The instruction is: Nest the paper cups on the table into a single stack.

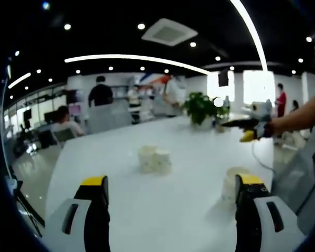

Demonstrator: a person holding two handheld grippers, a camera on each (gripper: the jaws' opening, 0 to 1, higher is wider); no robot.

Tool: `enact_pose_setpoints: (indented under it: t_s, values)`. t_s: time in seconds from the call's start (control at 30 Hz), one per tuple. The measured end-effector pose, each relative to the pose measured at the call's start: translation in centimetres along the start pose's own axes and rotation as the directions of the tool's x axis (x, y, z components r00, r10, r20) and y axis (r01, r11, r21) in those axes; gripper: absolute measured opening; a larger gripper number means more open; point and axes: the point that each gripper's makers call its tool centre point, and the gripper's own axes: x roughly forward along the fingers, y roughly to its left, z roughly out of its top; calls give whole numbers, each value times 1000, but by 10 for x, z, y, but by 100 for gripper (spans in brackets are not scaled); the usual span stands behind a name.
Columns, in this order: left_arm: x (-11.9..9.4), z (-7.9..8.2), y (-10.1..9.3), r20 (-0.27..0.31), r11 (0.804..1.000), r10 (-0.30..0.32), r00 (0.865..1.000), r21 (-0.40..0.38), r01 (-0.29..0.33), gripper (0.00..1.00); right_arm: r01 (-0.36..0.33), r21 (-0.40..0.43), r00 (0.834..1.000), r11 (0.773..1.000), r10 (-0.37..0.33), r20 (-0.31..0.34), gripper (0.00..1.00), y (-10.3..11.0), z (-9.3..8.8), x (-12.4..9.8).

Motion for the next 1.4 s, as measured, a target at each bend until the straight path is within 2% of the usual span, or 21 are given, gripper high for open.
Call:
enact_pose_setpoints:
  t_s: [0.27,0.47,0.6,0.7,0.83,1.0,1.07,1.17,1.4]
  values:
    - [-2,-7,1,-17,1000,13,1000,-25,-13,98,7,17,1000,1000,-7,17,100,-7,1,19]
    - [1,-4,-4,0,1000,-4,1000,-9,4,98,1,28,1000,1000,-2,20,100,-12,-2,35]
    - [4,-5,-4,-8,1000,-7,1000,-9,6,98,-12,45,1000,999,11,26,98,-14,-4,44]
    - [6,-6,-3,-16,1000,-3,1000,-10,3,98,-19,67,1000,998,19,4,97,-14,-8,51]
    - [8,-14,-3,-54,1000,7,999,-3,-7,98,-20,42,1000,999,20,13,100,-18,-8,64]
    - [6,-17,1,-52,1000,17,999,-21,-18,98,-24,32,999,999,23,36,100,-21,-5,78]
    - [5,-14,1,-31,999,10,999,-32,-11,98,-17,21,999,1000,16,51,100,-23,-2,83]
    - [4,-16,6,-40,1000,26,999,-12,-26,98,-24,17,998,1000,23,60,100,-24,0,91]
    - [4,-13,12,-32,998,35,999,-51,-36,98,-35,39,998,999,33,61,100,-28,1,116]
